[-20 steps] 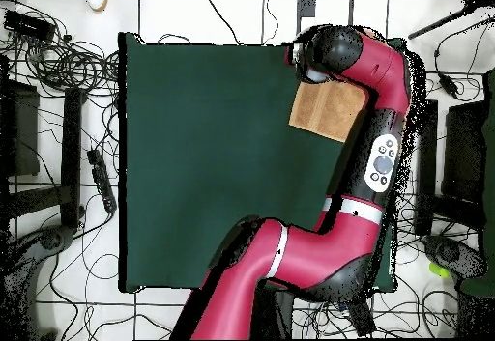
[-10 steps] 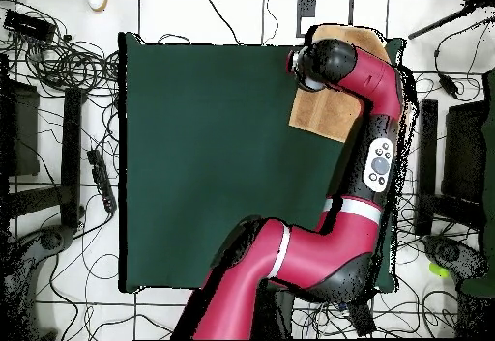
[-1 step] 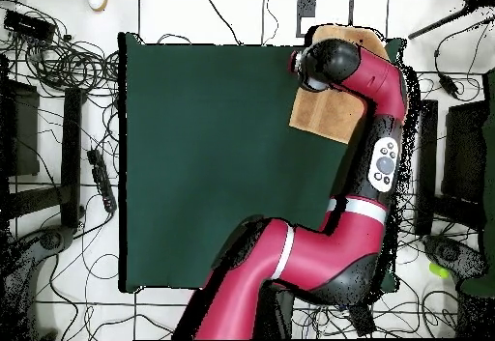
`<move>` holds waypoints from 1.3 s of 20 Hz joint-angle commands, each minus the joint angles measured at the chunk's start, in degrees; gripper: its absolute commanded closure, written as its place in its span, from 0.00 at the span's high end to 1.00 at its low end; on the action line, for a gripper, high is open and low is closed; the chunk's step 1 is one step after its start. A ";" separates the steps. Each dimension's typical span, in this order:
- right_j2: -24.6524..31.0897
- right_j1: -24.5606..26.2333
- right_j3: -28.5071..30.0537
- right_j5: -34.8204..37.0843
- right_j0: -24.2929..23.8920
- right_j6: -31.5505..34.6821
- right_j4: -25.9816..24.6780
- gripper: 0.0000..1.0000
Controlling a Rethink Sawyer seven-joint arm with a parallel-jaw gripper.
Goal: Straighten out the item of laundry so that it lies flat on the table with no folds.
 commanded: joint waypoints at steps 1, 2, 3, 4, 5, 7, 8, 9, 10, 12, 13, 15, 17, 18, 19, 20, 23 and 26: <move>7.38 2.93 15.71 0.85 -2.38 -18.43 0.01 1.00; 10.43 3.47 15.92 -1.05 -3.19 -20.34 2.14 1.00; 11.07 3.68 15.83 -1.26 -3.32 -21.33 2.39 1.00; 11.71 3.88 15.73 -1.47 -3.44 -22.33 2.64 1.00; 12.14 3.95 15.79 -1.68 -3.48 -22.39 2.82 1.00; 12.77 3.96 15.71 -3.11 -3.43 -22.70 2.59 1.00; 13.74 4.18 15.59 -4.58 -3.56 -22.58 2.99 1.00; 14.91 4.64 15.03 -6.04 -3.64 -22.31 3.61 1.00; 15.22 4.72 14.89 -6.86 -3.57 -22.19 3.62 1.00; 15.68 4.50 15.38 -7.25 -3.57 -21.21 3.60 1.00; 15.85 4.40 15.56 -7.48 -3.56 -21.02 3.49 1.00; 16.53 4.44 15.62 -7.75 -3.68 -20.76 3.57 1.00; 17.28 4.57 15.54 -7.78 -3.83 -20.13 3.81 1.00; 17.60 4.55 15.59 -7.65 -3.91 -20.00 3.80 1.00; 17.91 4.54 15.63 -7.52 -3.99 -19.87 3.78 1.00; 18.37 4.42 15.84 -7.88 -4.13 -20.03 3.47 0.00; 18.82 4.62 15.60 -8.18 -4.18 -20.51 3.64 0.00; 18.98 4.12 16.65 -9.04 -4.28 -19.91 3.52 0.00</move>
